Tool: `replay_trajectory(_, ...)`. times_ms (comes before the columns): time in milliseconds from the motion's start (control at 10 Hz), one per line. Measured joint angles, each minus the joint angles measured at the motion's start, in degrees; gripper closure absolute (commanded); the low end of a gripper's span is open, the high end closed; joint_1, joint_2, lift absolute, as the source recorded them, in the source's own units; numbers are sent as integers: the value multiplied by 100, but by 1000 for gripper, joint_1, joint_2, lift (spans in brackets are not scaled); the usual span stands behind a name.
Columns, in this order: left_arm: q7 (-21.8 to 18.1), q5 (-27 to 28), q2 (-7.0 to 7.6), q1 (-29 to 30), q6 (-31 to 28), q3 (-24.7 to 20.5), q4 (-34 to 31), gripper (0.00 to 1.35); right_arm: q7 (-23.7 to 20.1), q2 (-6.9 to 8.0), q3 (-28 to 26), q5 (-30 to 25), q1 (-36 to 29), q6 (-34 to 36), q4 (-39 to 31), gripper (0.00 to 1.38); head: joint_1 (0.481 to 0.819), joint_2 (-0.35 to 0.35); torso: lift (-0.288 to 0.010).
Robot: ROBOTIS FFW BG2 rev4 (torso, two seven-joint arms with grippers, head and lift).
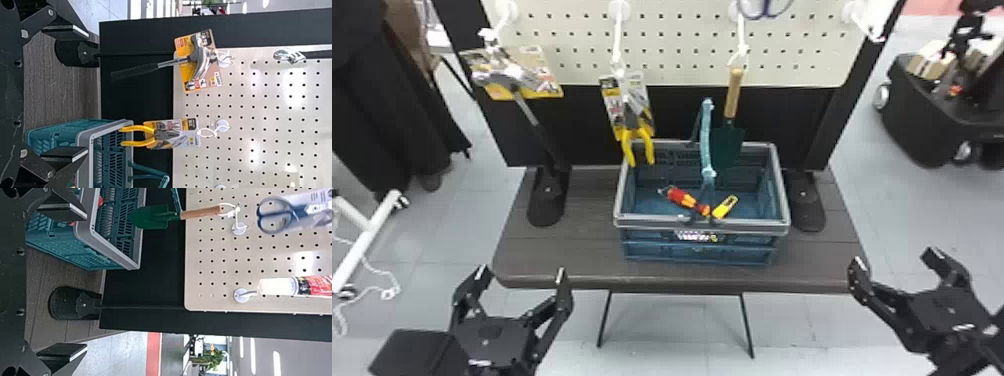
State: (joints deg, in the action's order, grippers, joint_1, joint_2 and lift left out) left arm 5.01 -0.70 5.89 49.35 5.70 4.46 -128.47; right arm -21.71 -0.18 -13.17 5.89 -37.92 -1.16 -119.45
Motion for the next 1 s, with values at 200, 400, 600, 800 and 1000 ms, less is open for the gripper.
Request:
replay_trajectory(200, 0, 0, 8, 2, -7, 2, 0, 263, 0, 0, -1, 6, 14, 62, -41, 128, 819, 8, -100)
replay_trajectory(400, 0, 0, 9, 1, -7, 6, 0, 263, 0, 0, -1, 28, 50, 98, -62, 128, 819, 8, -100)
replay_trajectory(600, 0, 0, 9, -2, 2, -3, 0, 263, -36, 0, -1, 37, 135, 173, -60, 128, 819, 8, -100)
replay_trajectory(800, 0, 5, 13, 44, 15, -38, -9, 263, -415, -12, -20, 42, 432, 343, 73, 128, 819, 8, -100)
replay_trajectory(1000, 1, -1, 70, 44, -2, -43, -14, 263, -891, -137, -133, -72, 949, 594, 210, 127, 819, 8, -100)
